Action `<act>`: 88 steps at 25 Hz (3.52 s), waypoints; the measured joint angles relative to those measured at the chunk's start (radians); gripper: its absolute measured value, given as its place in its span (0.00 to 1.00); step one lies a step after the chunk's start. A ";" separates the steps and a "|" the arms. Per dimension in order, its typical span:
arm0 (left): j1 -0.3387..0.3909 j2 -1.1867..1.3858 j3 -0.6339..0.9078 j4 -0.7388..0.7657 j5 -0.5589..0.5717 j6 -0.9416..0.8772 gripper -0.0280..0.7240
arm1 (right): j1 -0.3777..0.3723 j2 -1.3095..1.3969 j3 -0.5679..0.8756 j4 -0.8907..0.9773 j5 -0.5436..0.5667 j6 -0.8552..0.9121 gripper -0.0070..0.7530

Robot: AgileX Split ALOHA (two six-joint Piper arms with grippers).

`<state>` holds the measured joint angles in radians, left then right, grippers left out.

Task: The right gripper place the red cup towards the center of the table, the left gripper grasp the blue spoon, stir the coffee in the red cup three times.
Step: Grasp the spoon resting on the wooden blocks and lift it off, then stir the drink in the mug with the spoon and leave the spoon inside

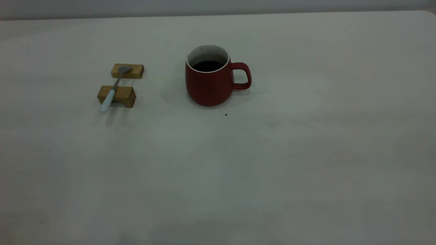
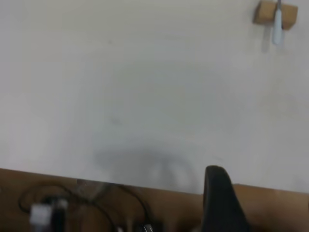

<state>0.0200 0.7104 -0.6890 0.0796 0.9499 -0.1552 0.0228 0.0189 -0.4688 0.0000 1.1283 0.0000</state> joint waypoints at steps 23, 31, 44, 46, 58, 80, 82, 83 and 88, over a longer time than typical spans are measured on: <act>-0.163 1.470 -0.637 -0.095 -0.330 -0.007 0.70 | 0.000 0.000 0.000 0.000 0.000 0.000 0.77; -0.183 1.551 -0.736 -0.099 -0.279 -0.010 0.70 | 0.000 0.000 0.000 0.000 0.000 0.000 0.77; -0.184 1.635 -0.736 -0.124 -0.325 -0.011 0.70 | 0.000 0.000 0.000 0.000 0.000 0.000 0.77; -0.188 1.639 -0.736 -0.129 -0.333 -0.010 0.70 | 0.000 0.000 0.000 0.000 0.000 0.000 0.77; -0.191 1.701 -0.737 -0.139 -0.379 -0.007 0.68 | 0.000 0.000 0.000 0.000 0.000 0.000 0.77; -0.223 1.574 -0.826 -0.173 -0.261 -0.074 0.23 | 0.000 0.000 0.000 0.000 0.000 0.000 0.77; -0.231 1.514 -0.845 -0.232 -0.226 -0.129 0.23 | 0.000 0.000 0.000 0.000 0.000 0.000 0.77; -0.235 1.491 -0.850 -0.281 -0.211 -0.156 0.23 | 0.000 0.000 0.000 0.000 0.000 0.000 0.77; -0.240 1.413 -0.855 -0.595 -0.148 -0.360 0.23 | 0.000 0.000 0.000 0.000 0.000 0.000 0.77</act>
<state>-0.2201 2.1229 -1.5437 -0.5151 0.8017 -0.5150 0.0228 0.0189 -0.4688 0.0000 1.1283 0.0000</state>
